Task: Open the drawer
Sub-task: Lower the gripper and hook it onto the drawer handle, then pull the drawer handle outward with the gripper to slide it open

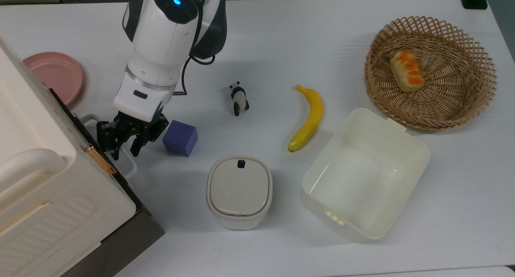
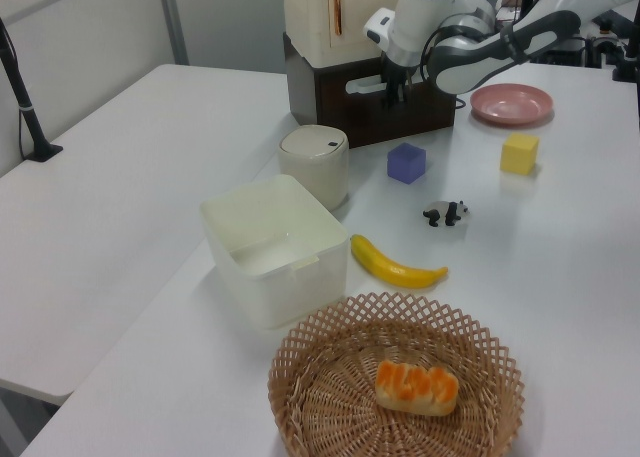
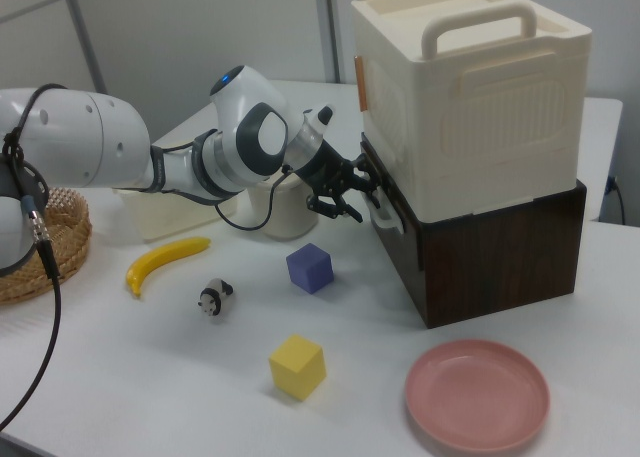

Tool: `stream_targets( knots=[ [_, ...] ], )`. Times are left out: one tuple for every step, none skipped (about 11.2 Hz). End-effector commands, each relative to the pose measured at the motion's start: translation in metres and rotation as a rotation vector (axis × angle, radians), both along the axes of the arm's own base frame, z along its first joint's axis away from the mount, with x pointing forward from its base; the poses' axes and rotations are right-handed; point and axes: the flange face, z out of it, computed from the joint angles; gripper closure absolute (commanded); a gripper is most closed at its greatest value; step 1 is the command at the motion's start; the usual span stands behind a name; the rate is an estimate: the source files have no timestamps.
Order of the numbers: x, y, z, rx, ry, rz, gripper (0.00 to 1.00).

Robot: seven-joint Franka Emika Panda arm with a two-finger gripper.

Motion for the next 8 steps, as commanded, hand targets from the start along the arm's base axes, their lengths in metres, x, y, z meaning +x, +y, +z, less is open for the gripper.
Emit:
stream_targets(
  knots=[
    [-0.004,0.012,-0.008,-0.012,0.000,0.011,0.69],
    [-0.003,0.018,-0.004,-0.011,-0.005,0.016,0.73],
    [-0.005,0.021,0.005,-0.009,-0.012,0.019,0.77],
    [-0.009,0.027,0.007,-0.005,-0.010,0.025,0.80],
    [-0.013,0.032,0.011,0.001,-0.010,0.031,0.80],
    [-0.018,0.036,0.009,0.005,0.001,0.035,0.80],
    [-0.024,0.046,0.006,0.015,0.011,0.042,0.80],
    [-0.031,0.059,0.009,0.023,0.013,0.053,0.80]
  ],
)
